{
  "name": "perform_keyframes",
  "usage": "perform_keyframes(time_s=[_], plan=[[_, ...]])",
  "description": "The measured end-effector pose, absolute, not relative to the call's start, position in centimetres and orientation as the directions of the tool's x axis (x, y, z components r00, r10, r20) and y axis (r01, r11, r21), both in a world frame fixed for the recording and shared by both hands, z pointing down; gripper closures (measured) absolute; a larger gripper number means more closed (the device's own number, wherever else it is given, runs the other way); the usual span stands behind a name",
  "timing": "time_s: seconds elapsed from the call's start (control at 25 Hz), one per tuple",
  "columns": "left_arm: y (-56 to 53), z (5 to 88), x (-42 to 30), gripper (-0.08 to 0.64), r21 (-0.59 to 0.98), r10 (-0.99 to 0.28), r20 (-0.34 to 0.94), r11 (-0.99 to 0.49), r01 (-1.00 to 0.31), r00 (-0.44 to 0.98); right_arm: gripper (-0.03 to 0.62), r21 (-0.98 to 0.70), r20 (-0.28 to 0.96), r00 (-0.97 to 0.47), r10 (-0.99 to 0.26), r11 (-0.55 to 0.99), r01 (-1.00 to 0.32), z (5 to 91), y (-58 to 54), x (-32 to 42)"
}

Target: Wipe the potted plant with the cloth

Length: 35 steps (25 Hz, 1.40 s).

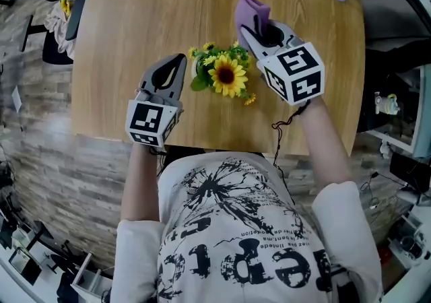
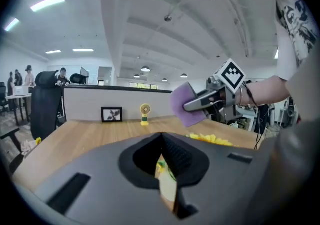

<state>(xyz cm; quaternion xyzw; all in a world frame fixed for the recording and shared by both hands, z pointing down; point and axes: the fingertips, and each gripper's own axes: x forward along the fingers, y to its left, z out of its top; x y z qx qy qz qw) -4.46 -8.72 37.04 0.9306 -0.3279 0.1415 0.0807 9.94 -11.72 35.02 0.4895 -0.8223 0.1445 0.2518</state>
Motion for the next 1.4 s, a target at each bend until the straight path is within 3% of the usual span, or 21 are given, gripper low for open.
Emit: perform_keyframes(time_s=[0.56,0.96,1.4], plan=[[-13.0,31.5,-10.5,0.557,0.054,-0.392,0.172,-0.912,-0.406,0.904,0.520,-0.079,0.545,-0.272,-0.793,0.275,-0.958,33.5,-11.0,-0.9],[-13.8,34.4,-15.6,0.557,0.108,-0.287,0.220,-0.943,-0.316,0.932,0.520,-0.143,0.660,-0.210,-0.721,0.154,-0.978,41.5,-9.8,-8.3],[-14.0,38.5,-17.4,0.557,0.158,-0.241,0.273,-0.944,-0.291,0.931,0.520,-0.119,0.798,-0.041,-0.601,-0.091,-0.989,50.3,-8.9,-7.5]])
